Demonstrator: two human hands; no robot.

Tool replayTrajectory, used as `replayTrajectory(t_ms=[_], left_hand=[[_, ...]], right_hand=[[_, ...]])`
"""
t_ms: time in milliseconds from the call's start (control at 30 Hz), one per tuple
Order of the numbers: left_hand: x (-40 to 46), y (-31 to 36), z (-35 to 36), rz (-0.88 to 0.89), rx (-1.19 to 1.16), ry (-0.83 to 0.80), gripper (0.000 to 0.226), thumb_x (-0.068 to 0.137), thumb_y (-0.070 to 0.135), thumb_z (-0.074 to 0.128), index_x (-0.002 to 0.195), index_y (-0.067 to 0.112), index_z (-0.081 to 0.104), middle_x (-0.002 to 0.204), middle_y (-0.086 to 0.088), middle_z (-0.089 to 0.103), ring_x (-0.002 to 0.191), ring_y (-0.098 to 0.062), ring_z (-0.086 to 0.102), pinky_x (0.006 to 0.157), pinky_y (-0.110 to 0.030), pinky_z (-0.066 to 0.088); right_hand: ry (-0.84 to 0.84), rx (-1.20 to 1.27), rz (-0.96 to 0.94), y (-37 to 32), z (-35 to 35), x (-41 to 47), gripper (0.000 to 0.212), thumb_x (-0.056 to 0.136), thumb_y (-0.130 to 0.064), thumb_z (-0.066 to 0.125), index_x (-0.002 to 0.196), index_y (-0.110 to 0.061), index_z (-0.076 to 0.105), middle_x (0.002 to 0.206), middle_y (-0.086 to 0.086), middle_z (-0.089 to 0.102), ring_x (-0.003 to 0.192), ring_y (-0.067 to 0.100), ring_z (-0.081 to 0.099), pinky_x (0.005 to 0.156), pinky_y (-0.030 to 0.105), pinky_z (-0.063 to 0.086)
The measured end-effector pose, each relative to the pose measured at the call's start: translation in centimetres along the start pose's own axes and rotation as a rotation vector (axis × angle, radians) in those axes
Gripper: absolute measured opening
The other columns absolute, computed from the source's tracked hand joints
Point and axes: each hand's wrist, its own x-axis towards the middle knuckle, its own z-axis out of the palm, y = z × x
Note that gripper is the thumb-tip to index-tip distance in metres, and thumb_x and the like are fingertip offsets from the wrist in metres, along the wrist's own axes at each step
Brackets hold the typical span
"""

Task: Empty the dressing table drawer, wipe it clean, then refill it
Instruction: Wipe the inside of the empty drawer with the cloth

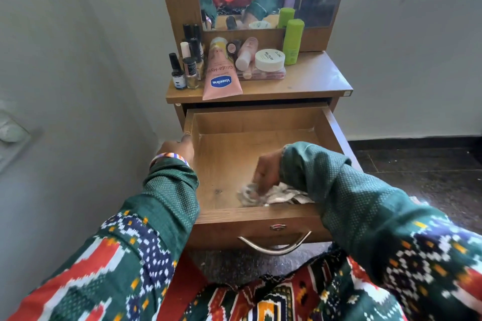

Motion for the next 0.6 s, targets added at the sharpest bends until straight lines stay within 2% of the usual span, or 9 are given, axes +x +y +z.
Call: replayTrajectory(t_ms=[67, 133, 200, 267, 300, 367, 433, 500, 600], left_hand=[[-0.2, 0.0, 0.0, 0.007, 0.002, -0.003, 0.065, 0.096, 0.052, 0.028, 0.127, -0.001, 0.050, 0.131, -0.018, 0.054, 0.119, -0.034, 0.051, 0.097, -0.035, 0.036], [-0.2, -0.1, -0.1, 0.011, -0.005, 0.012, 0.065, 0.096, 0.052, 0.029, 0.126, -0.001, 0.051, 0.129, -0.019, 0.055, 0.118, -0.035, 0.052, 0.097, -0.036, 0.037], [-0.4, -0.1, -0.1, 0.007, 0.005, 0.018, 0.064, 0.096, 0.052, 0.028, 0.127, -0.001, 0.049, 0.131, -0.019, 0.054, 0.119, -0.035, 0.051, 0.097, -0.037, 0.036], [-0.5, 0.0, 0.0, 0.001, -0.006, 0.013, 0.063, 0.097, 0.050, 0.029, 0.128, -0.001, 0.048, 0.131, -0.019, 0.054, 0.119, -0.034, 0.050, 0.096, -0.036, 0.036], [-0.5, 0.1, 0.0, -0.001, -0.010, 0.012, 0.062, 0.097, 0.049, 0.029, 0.128, -0.001, 0.048, 0.131, -0.019, 0.054, 0.120, -0.034, 0.050, 0.096, -0.037, 0.036], [-0.6, 0.1, 0.0, 0.003, -0.012, 0.016, 0.061, 0.097, 0.049, 0.031, 0.129, -0.001, 0.047, 0.132, -0.019, 0.053, 0.120, -0.034, 0.050, 0.096, -0.037, 0.036], [-0.5, 0.0, 0.0, 0.008, -0.029, 0.024, 0.060, 0.096, 0.048, 0.033, 0.128, 0.000, 0.049, 0.129, -0.019, 0.055, 0.118, -0.034, 0.052, 0.093, -0.036, 0.037], [-0.4, -0.1, 0.0, 0.010, -0.048, 0.024, 0.059, 0.096, 0.048, 0.034, 0.125, 0.000, 0.051, 0.125, -0.019, 0.058, 0.114, -0.034, 0.054, 0.088, -0.034, 0.037], [-0.3, -0.3, 0.0, 0.004, -0.079, 0.017, 0.061, 0.094, 0.051, 0.036, 0.124, 0.000, 0.053, 0.121, -0.018, 0.060, 0.111, -0.034, 0.056, 0.094, -0.037, 0.040]], right_hand=[[0.101, 0.132, -0.098, -0.7, 0.0, -0.1, 0.028, 0.083, -0.032, 0.065, 0.100, -0.009, 0.069, 0.068, -0.006, 0.062, 0.047, 0.000, 0.056, 0.057, 0.017, 0.048], [0.199, 0.451, -0.172, -0.7, -0.1, -0.1, 0.013, 0.091, -0.024, 0.056, 0.090, -0.017, 0.067, 0.060, -0.010, 0.064, 0.046, -0.001, 0.056, 0.052, 0.013, 0.047], [0.322, 0.755, -0.110, -0.2, -0.4, -0.2, 0.013, 0.093, -0.028, 0.053, 0.094, -0.020, 0.063, 0.061, -0.009, 0.065, 0.050, 0.002, 0.059, 0.046, 0.014, 0.049], [0.401, 0.837, 0.085, 0.9, -0.6, 0.7, 0.045, 0.082, -0.053, 0.058, 0.110, -0.017, 0.057, 0.083, 0.002, 0.064, 0.071, 0.016, 0.061, 0.069, 0.033, 0.059], [0.429, 0.789, 0.193, 0.9, -0.6, 1.0, 0.069, 0.071, -0.066, 0.060, 0.118, -0.015, 0.052, 0.095, 0.007, 0.061, 0.082, 0.022, 0.060, 0.084, 0.045, 0.055], [0.480, 0.576, 0.301, 0.2, -0.5, 1.4, 0.098, 0.065, -0.072, 0.061, 0.140, -0.015, 0.034, 0.126, 0.012, 0.052, 0.112, 0.031, 0.054, 0.102, 0.050, 0.042], [0.519, 0.391, 0.327, -0.6, -0.2, 2.0, 0.101, 0.074, -0.053, 0.067, 0.148, -0.010, 0.014, 0.147, 0.013, 0.035, 0.133, 0.031, 0.039, 0.110, 0.044, 0.033], [0.540, 0.312, 0.348, -1.3, 0.1, 2.4, 0.106, 0.076, -0.032, 0.073, 0.149, -0.011, -0.001, 0.153, 0.016, 0.022, 0.139, 0.032, 0.028, 0.113, 0.043, 0.029], [0.710, 0.065, 0.359, -1.6, 0.4, 2.8, 0.098, 0.076, -0.020, 0.074, 0.148, -0.015, 0.008, 0.151, 0.019, 0.012, 0.137, 0.036, 0.021, 0.108, 0.050, 0.030]])
